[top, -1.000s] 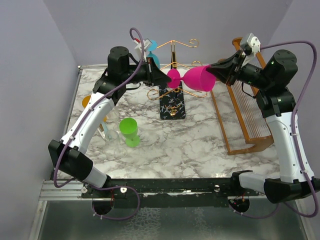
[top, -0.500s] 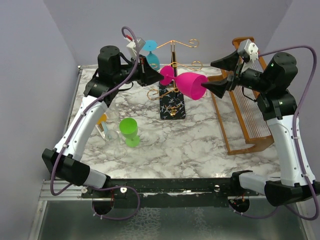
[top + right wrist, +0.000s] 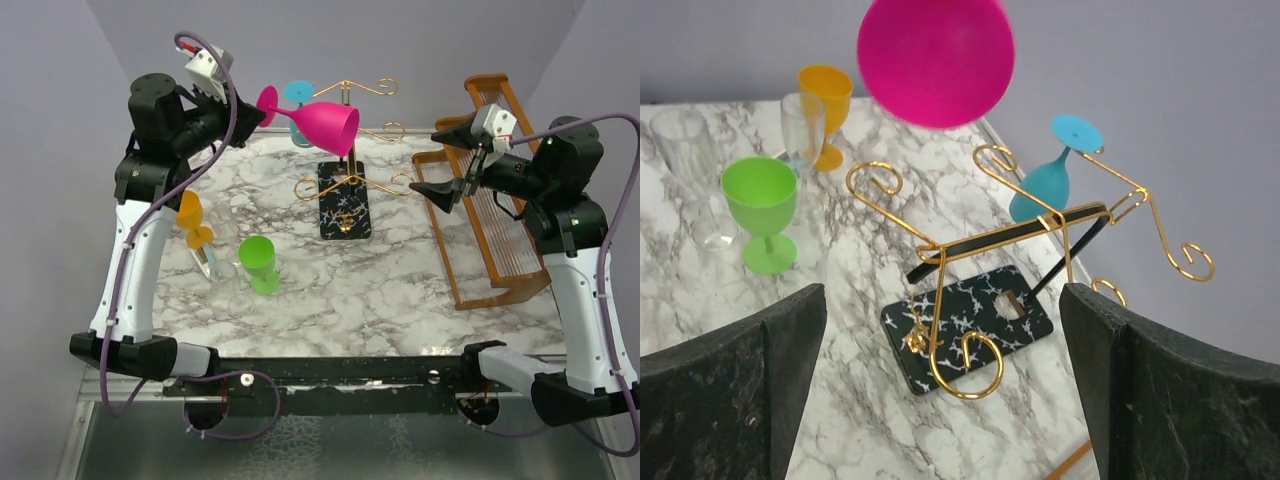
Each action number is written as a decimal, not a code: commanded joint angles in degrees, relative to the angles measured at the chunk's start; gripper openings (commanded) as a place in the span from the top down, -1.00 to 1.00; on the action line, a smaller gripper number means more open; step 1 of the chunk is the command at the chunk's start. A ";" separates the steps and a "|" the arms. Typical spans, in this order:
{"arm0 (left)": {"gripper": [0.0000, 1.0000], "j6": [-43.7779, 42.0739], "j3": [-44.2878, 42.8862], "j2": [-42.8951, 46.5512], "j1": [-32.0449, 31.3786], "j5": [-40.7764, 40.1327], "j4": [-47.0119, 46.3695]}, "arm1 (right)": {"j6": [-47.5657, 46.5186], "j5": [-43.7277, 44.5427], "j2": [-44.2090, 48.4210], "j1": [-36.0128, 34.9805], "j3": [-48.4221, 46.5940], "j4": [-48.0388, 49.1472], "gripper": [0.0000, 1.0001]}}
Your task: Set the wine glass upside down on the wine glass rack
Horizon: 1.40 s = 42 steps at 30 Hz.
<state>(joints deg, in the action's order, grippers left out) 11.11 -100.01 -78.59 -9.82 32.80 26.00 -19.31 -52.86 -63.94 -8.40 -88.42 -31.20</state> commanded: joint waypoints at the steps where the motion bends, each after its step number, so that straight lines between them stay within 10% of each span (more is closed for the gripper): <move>1: 1.00 -13.01 -6.85 3.86 0.65 -13.41 5.85 | -11.76 -6.32 0.61 0.02 2.38 -9.20 -0.99; 13: 1.00 -26.03 -12.56 4.92 1.83 -27.47 9.78 | -26.61 -13.15 6.40 -0.01 17.63 -19.32 -0.99; 42: 1.00 -62.05 9.89 -3.61 -8.59 -56.83 -10.50 | -21.10 -11.56 11.94 0.06 36.83 -9.17 -0.99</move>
<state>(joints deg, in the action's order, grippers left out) -43.51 -90.87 -80.38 -15.38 -18.22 22.20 -41.71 -64.82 -52.95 -8.40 -52.64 -43.20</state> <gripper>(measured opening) 0.019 0.994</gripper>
